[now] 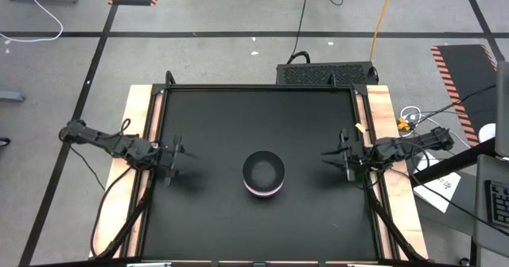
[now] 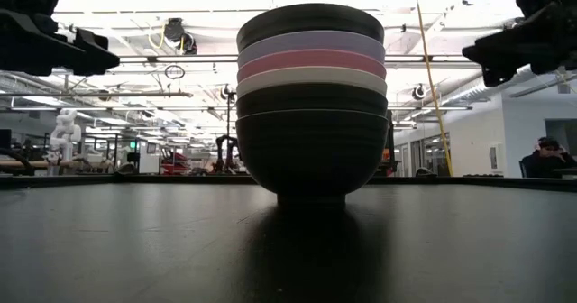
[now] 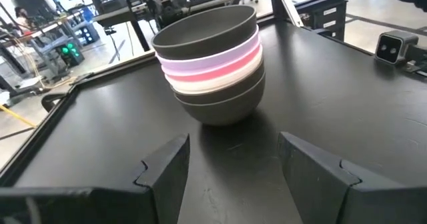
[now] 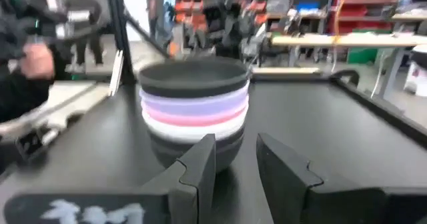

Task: Nest bowls inside each other
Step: Return to Home Position

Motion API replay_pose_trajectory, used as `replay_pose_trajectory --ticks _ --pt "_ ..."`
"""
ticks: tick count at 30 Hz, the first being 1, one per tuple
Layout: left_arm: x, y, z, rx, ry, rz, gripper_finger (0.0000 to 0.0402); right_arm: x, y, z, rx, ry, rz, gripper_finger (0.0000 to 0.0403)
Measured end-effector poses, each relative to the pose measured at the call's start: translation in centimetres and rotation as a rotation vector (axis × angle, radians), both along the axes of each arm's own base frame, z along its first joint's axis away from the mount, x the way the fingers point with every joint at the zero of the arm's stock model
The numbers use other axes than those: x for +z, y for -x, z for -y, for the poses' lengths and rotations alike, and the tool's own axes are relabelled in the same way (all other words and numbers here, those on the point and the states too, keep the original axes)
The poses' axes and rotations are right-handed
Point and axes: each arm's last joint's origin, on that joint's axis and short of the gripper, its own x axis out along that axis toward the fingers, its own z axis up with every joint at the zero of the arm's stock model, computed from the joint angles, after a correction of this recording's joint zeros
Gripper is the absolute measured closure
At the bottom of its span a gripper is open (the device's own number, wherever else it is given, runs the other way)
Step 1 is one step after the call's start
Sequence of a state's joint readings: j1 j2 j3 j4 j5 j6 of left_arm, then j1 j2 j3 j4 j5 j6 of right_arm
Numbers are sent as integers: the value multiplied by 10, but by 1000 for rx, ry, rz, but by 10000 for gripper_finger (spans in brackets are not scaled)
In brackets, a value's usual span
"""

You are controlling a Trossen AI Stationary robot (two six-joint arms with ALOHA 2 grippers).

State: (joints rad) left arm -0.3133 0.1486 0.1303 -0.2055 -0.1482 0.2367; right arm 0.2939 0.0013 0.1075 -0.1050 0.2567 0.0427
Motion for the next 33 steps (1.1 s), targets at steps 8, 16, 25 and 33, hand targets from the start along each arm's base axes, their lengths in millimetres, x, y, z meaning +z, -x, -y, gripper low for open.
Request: replay_pose_trajectory --ticks 8,16,25,33 --pt "-6 -3 -11 66 16 -32 170 3 -3 5 -73 3 100 303" --pt "-17 -9 -20 51 67 20 170 1 -4 14 -130 8 82 303" --pt "-31 -17 -31 129 94 -32 170 1 -6 27 -254 15 85 303" --pt "-36 -20 -48 211 102 -78 170 -6 -9 41 -320 4 -1 303"
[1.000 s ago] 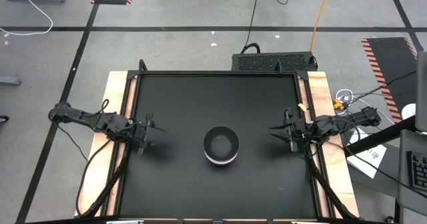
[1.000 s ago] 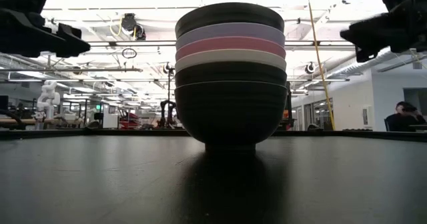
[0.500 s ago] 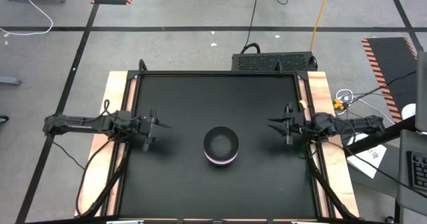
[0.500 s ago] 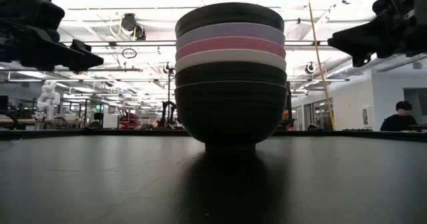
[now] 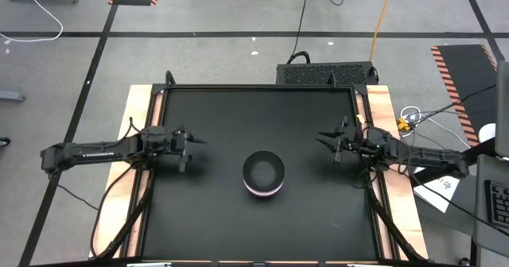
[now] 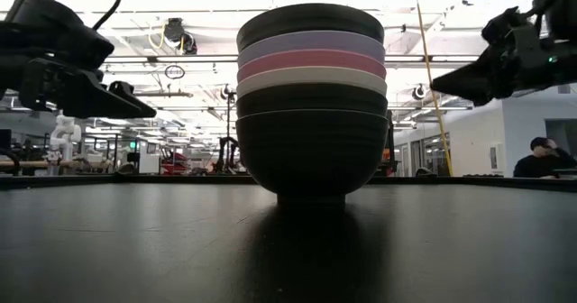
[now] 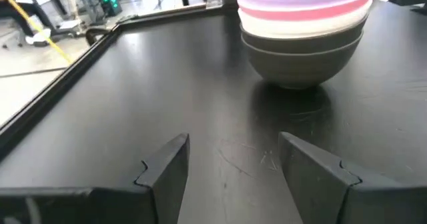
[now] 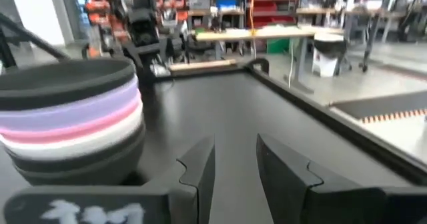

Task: Nest bowls inside each other
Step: Return to Home Position

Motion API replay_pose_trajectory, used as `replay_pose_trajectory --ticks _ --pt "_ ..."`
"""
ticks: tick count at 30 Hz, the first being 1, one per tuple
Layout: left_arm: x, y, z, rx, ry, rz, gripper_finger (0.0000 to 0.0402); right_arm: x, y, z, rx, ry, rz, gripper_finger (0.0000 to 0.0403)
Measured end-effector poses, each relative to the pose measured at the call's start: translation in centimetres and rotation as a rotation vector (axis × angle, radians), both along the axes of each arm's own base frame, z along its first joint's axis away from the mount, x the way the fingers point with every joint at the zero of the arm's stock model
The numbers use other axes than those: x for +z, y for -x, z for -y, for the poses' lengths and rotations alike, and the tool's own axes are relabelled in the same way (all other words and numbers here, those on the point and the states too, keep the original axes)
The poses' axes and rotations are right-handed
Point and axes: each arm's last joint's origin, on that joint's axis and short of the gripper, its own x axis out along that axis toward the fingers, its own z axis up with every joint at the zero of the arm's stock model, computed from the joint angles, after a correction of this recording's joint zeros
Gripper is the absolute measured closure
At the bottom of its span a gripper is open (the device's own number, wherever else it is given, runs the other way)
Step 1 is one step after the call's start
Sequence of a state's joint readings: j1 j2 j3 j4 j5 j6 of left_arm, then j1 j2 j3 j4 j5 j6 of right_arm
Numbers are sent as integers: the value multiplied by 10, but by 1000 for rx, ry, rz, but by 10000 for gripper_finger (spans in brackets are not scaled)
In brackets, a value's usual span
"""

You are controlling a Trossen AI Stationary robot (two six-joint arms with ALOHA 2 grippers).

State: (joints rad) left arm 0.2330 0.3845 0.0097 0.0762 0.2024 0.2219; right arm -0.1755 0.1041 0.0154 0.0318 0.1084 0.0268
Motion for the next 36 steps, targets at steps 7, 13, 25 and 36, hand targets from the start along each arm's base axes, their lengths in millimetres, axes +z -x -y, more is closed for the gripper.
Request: replay_pose_trajectory --ticks 7,13,25,36 --pt "1 -1 -8 -42 2 21 170 -5 0 10 6 -32 -54 303" --pt "1 1 -13 0 27 24 170 -2 0 12 40 -20 -17 303" --pt "2 0 -6 -151 81 35 177 1 -1 6 279 -67 22 309" --pt "-1 -2 2 -242 -5 18 389 -2 -3 -1 314 75 -31 397"
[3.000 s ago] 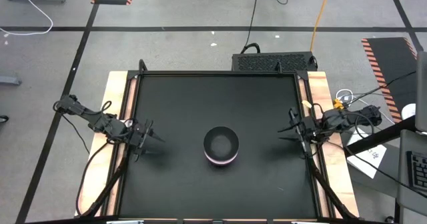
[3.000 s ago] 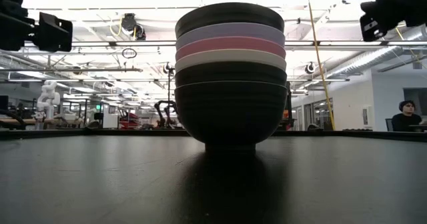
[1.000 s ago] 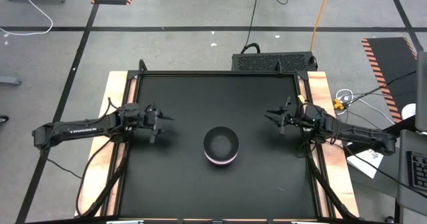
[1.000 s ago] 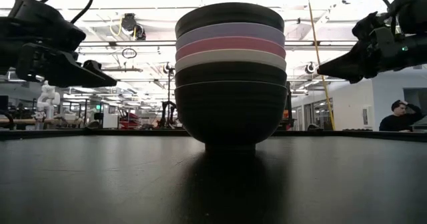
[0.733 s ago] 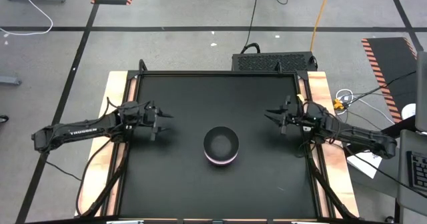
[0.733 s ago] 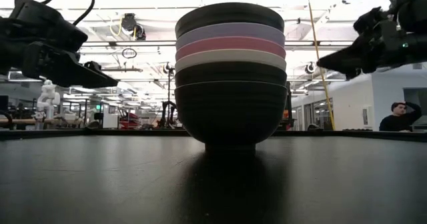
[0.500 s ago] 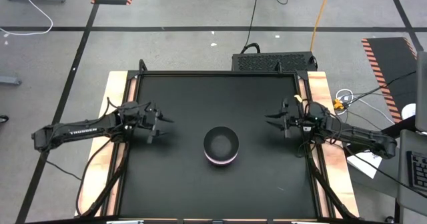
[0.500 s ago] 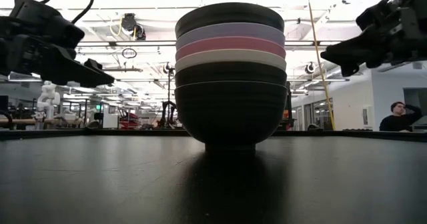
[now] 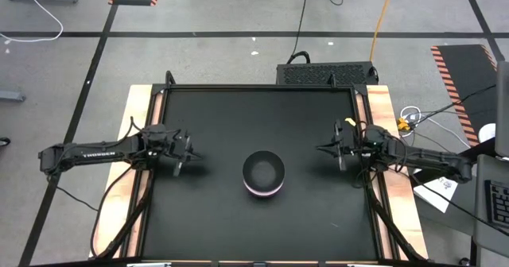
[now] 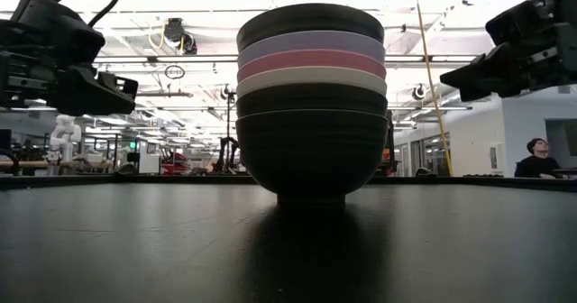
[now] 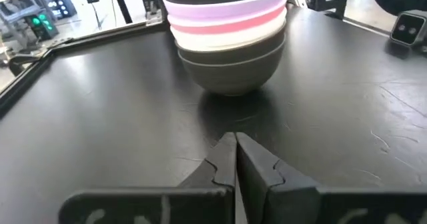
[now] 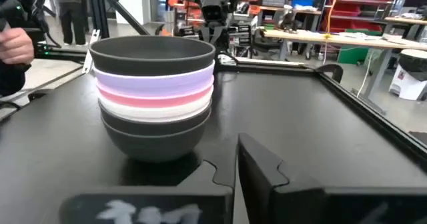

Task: Nest bowls inside each other
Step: Return to Home Position

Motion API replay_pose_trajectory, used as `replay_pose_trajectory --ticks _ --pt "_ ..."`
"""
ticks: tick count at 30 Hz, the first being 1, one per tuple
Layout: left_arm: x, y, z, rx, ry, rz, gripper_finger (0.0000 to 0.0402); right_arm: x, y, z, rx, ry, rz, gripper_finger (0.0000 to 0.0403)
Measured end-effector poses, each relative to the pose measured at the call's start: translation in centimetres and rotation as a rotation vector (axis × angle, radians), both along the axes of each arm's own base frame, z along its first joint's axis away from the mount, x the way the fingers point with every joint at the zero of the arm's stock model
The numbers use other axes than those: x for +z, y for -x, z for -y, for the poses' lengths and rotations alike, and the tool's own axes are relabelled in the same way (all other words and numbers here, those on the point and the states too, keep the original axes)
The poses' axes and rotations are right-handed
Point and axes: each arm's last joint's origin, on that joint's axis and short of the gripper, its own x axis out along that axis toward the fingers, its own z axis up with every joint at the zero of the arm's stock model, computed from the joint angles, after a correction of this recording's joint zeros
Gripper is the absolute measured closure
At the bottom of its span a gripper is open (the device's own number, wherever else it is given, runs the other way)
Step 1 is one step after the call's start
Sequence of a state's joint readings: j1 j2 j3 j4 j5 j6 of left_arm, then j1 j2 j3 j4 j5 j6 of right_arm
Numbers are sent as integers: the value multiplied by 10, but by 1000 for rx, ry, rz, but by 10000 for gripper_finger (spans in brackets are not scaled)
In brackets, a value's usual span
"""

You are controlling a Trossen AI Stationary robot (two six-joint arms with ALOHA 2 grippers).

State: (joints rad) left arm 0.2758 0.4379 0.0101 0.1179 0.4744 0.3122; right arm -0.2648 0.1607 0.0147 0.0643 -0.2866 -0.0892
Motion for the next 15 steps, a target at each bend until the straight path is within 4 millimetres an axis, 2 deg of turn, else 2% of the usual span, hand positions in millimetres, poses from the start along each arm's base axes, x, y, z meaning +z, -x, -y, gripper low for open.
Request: replay_pose_trajectory --ticks 15 --pt "-3 -3 -1 30 8 -34 396 -14 -7 2 -7 -35 -147 403"
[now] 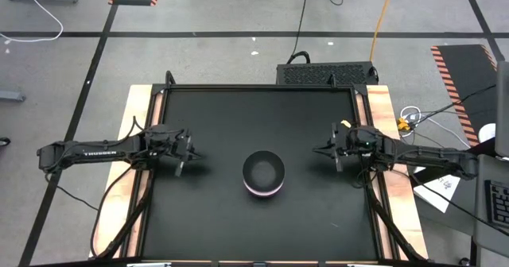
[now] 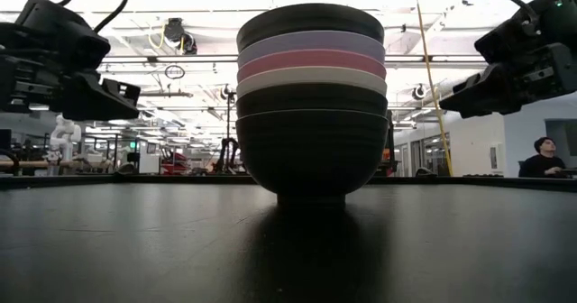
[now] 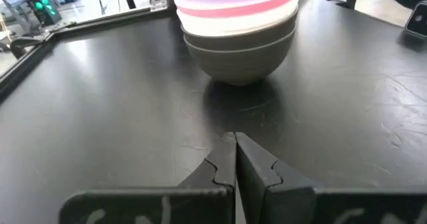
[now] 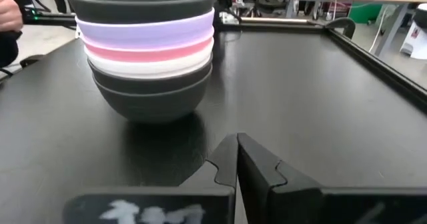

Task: Nest bowls inside each other
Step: Return to Home Position

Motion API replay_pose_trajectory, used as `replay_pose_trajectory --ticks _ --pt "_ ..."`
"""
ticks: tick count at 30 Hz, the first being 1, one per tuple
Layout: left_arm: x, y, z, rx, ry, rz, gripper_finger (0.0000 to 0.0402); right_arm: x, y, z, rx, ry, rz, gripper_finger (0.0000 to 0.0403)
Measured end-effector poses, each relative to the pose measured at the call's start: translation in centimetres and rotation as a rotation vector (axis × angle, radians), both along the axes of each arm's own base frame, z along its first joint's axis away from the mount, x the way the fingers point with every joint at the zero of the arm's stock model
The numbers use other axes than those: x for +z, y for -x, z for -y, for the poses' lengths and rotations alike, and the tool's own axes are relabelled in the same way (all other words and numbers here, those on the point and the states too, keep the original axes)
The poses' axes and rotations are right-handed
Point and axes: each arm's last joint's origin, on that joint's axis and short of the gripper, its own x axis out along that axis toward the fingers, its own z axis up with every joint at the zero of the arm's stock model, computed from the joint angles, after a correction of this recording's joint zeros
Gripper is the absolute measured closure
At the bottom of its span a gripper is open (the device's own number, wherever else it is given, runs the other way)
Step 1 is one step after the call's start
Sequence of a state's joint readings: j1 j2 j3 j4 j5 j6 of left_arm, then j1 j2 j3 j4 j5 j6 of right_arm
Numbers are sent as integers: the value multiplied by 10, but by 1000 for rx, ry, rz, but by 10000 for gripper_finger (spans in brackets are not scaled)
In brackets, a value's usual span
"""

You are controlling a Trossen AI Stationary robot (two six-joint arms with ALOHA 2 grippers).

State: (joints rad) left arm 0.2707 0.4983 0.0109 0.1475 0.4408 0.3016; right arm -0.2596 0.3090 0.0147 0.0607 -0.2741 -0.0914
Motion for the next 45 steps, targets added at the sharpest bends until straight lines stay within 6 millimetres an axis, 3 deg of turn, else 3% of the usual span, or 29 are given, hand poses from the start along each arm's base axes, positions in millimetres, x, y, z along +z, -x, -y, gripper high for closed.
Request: replay_pose_trajectory --ticks 22,32,45 --pt "9 -3 10 -157 4 103 400 13 -3 -1 73 3 131 403" --pt "8 -5 2 141 28 71 401 12 -3 -1 52 -20 127 403" --pt "12 -13 4 144 1 127 401 12 -3 1 -17 0 127 403"
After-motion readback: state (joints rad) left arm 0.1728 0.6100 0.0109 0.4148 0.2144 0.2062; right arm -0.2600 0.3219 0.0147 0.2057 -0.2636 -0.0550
